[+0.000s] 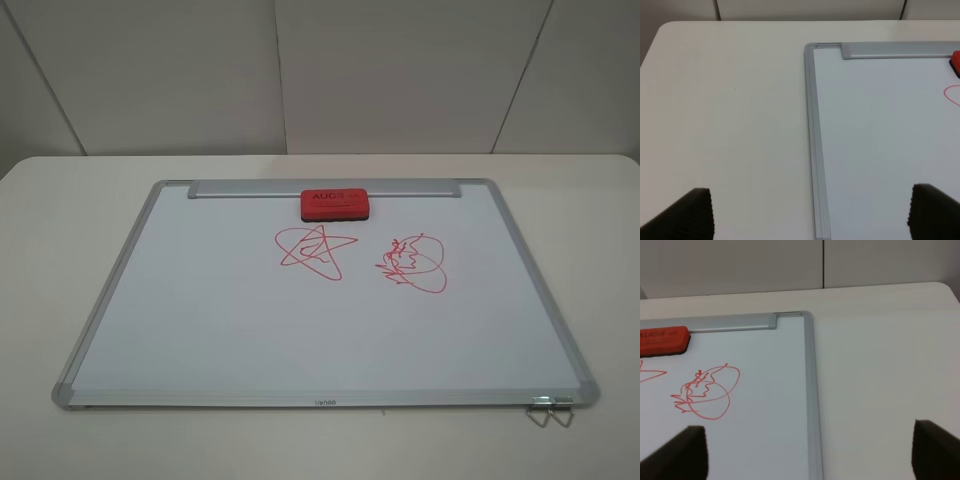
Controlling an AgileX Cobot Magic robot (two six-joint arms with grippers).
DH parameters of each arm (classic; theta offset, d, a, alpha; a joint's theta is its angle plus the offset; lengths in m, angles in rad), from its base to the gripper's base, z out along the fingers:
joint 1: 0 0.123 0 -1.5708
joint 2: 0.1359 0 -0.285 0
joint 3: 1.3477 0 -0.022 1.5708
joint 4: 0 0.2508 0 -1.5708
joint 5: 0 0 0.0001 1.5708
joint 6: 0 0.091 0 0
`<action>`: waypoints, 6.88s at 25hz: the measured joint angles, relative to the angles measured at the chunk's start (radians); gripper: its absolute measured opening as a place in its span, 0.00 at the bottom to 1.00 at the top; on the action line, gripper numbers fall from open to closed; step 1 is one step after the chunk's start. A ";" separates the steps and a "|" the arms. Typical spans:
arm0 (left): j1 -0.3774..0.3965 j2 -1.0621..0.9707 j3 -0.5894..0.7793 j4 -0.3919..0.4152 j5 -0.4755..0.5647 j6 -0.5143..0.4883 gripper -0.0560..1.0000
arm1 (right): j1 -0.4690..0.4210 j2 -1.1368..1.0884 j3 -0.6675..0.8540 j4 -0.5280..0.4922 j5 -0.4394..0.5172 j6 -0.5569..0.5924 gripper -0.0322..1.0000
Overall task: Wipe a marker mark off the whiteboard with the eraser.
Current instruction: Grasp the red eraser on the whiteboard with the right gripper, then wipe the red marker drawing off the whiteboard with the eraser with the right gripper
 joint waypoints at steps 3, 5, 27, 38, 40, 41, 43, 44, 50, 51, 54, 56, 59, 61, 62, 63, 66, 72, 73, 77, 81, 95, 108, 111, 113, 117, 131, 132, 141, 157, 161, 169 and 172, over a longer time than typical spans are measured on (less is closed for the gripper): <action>0.000 0.000 0.000 0.000 0.000 0.000 0.79 | 0.000 0.000 0.000 0.000 0.000 0.000 0.73; 0.000 0.000 0.000 0.000 0.000 0.000 0.79 | 0.000 0.000 0.000 0.000 0.000 0.000 0.73; 0.000 0.000 0.000 0.000 0.000 0.000 0.79 | 0.012 0.230 -0.017 0.011 -0.027 -0.004 0.73; 0.000 0.000 0.000 0.000 0.000 0.000 0.79 | 0.144 0.822 -0.159 0.036 -0.222 -0.108 0.73; 0.000 0.000 0.000 0.000 0.000 0.000 0.79 | 0.203 0.956 -0.224 0.019 -0.227 -0.113 0.73; 0.000 0.000 0.000 0.000 0.000 0.000 0.79 | 0.227 1.027 -0.256 0.006 -0.227 -0.121 0.73; 0.000 0.000 0.000 0.000 0.000 0.000 0.79 | 0.258 1.160 -0.342 -0.005 -0.212 -0.153 0.73; 0.000 0.000 0.000 0.000 0.000 0.000 0.79 | 0.271 1.229 -0.389 -0.010 -0.203 -0.177 0.73; 0.000 0.000 0.000 0.000 0.000 0.000 0.79 | 0.361 1.568 -0.676 -0.017 -0.141 -0.429 0.73; 0.000 0.000 0.000 0.000 0.000 0.000 0.79 | 0.374 1.624 -0.729 -0.018 -0.132 -0.487 0.73; 0.000 0.000 0.000 0.000 0.000 0.000 0.79 | 0.402 1.774 -0.886 -0.012 -0.086 -0.638 0.73; 0.000 0.000 0.000 0.000 0.000 0.000 0.79 | 0.407 1.866 -0.998 0.017 -0.062 -0.703 0.73; 0.000 0.000 0.000 0.000 0.000 0.000 0.79 | 0.408 2.003 -1.159 0.082 -0.033 -0.801 0.72; 0.000 0.000 0.000 0.000 0.000 0.000 0.79 | 0.408 2.069 -1.246 0.127 -0.010 -0.881 0.70; 0.000 0.000 0.000 0.000 0.000 0.000 0.79 | 0.408 2.098 -1.280 0.151 -0.002 -0.912 0.69; 0.000 0.000 0.000 0.000 0.000 0.000 0.79 | 0.408 2.120 -1.303 0.164 0.006 -0.944 0.69; 0.000 0.000 0.000 0.000 0.000 0.000 0.79 | 0.408 2.175 -1.355 0.176 0.017 -1.006 0.68; 0.000 0.000 0.000 0.000 0.000 0.000 0.79 | 0.418 2.240 -1.365 0.170 -0.034 -1.116 0.68; 0.000 0.000 0.000 0.000 0.000 0.000 0.79 | 0.423 2.252 -1.372 0.168 -0.040 -1.131 0.68; 0.000 0.000 0.000 0.000 0.000 0.000 0.79 | 0.444 2.311 -1.416 0.164 -0.046 -1.149 0.68; 0.000 0.000 0.000 0.000 0.000 0.000 0.79 | 0.465 2.367 -1.488 0.159 -0.039 -1.152 0.67; 0.000 0.000 0.000 0.000 0.000 0.000 0.79 | 0.473 2.441 -1.524 0.111 -0.034 -1.156 0.65; 0.000 0.000 0.000 0.000 0.000 0.000 0.79 | 0.466 2.486 -1.526 0.108 -0.067 -1.156 0.65; 0.000 0.000 0.000 0.000 0.000 0.000 0.79 | 0.466 2.491 -1.526 0.108 -0.071 -1.156 0.63; 0.000 0.000 0.000 0.000 0.000 0.000 0.79 | 0.466 2.491 -1.526 0.108 -0.075 -1.156 0.58; 0.000 0.000 0.000 0.000 0.000 0.000 0.79 | 0.466 2.491 -1.526 0.105 -0.079 -1.156 0.51; 0.000 0.000 0.000 0.000 0.000 0.000 0.79 | 0.466 2.484 -1.526 0.107 -0.071 -1.156 0.51; 0.000 0.000 0.000 0.000 0.000 0.000 0.79 | 0.466 2.481 -1.526 0.109 -0.062 -1.155 0.51; 0.000 0.000 0.000 0.000 0.000 0.000 0.79 | 0.466 2.401 -1.526 0.129 -0.011 -0.710 0.51; 0.000 0.000 0.000 0.000 0.000 0.000 0.79 | 0.643 2.400 -1.526 -0.019 0.067 0.167 0.51; 0.000 0.000 0.000 0.000 0.000 0.000 0.79 | 0.705 2.403 -1.526 -0.021 0.066 0.210 0.51; 0.000 0.000 0.000 0.000 0.000 0.000 0.79 | 0.772 2.452 -1.527 -0.053 0.052 0.278 0.51; 0.000 0.000 0.000 0.000 0.000 0.000 0.79 | 0.786 2.453 -1.527 -0.099 0.037 0.313 0.51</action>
